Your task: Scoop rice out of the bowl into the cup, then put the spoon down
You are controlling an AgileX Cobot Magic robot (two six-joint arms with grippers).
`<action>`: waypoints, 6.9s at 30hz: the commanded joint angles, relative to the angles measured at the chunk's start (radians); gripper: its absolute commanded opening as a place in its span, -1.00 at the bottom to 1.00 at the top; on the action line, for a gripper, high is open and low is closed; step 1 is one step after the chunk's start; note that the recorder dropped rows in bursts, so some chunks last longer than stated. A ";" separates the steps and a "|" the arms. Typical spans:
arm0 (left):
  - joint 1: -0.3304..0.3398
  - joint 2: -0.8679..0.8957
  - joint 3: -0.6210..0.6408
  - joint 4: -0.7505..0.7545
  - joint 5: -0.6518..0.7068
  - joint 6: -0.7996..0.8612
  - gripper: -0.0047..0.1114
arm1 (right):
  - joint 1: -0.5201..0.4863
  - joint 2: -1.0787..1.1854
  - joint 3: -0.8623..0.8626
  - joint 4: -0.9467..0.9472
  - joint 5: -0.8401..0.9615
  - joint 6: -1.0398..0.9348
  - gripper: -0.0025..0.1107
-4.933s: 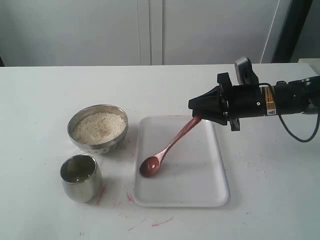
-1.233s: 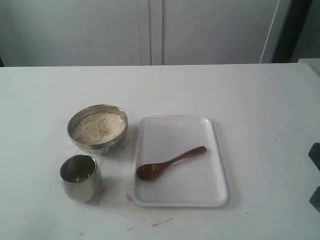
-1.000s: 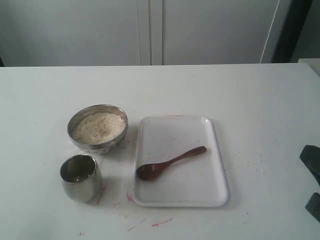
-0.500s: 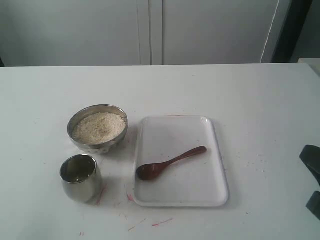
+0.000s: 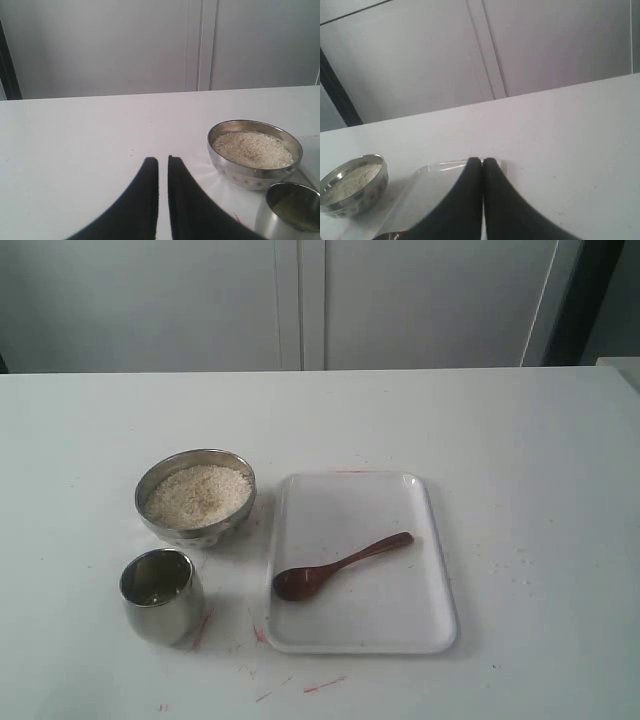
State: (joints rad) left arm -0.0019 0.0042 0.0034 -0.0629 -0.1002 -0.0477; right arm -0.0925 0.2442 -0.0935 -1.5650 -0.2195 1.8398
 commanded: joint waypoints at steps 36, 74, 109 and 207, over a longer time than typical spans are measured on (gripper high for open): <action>-0.001 -0.004 -0.003 -0.004 -0.005 -0.001 -0.67 | 0.003 -0.244 0.093 0.134 0.219 -0.107 -0.96; -0.001 -0.004 -0.003 -0.004 -0.005 -0.001 -0.67 | 0.004 -0.244 0.093 1.279 0.479 -1.436 -0.96; -0.001 -0.004 -0.003 -0.004 -0.005 -0.001 -0.67 | 0.004 -0.244 0.093 1.443 0.542 -1.681 -0.96; -0.001 -0.004 -0.003 -0.004 -0.005 -0.001 -0.67 | 0.004 -0.244 0.093 1.438 0.555 -1.753 -0.96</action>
State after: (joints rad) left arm -0.0019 0.0042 0.0034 -0.0629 -0.1002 -0.0477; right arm -0.0901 0.0057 -0.0069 -0.1253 0.3364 0.0940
